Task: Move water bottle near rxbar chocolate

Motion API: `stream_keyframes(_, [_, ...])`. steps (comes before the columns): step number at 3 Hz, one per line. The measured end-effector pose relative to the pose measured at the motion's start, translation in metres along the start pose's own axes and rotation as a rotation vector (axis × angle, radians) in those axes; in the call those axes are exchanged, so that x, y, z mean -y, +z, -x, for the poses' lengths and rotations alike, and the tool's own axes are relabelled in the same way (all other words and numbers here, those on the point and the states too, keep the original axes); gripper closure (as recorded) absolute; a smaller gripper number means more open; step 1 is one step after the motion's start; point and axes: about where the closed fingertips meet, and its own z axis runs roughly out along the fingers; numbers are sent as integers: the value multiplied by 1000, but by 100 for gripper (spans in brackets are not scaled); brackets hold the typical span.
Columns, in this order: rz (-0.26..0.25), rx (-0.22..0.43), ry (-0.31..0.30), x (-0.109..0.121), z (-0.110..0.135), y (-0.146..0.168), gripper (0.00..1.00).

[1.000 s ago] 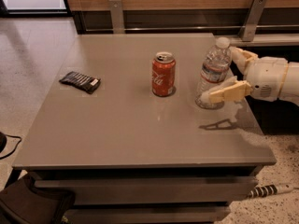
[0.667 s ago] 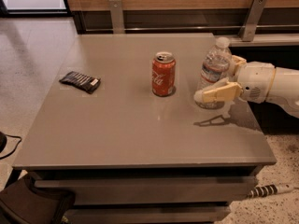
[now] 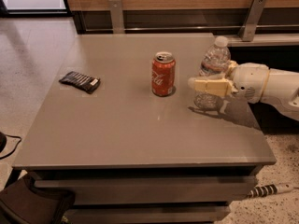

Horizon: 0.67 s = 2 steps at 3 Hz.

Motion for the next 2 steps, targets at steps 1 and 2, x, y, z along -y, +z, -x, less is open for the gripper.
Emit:
stream_keyframes(1, [6, 0, -1, -2, 1, 3, 80])
stream_keyframes(2, [10, 1, -2, -3, 2, 5, 100])
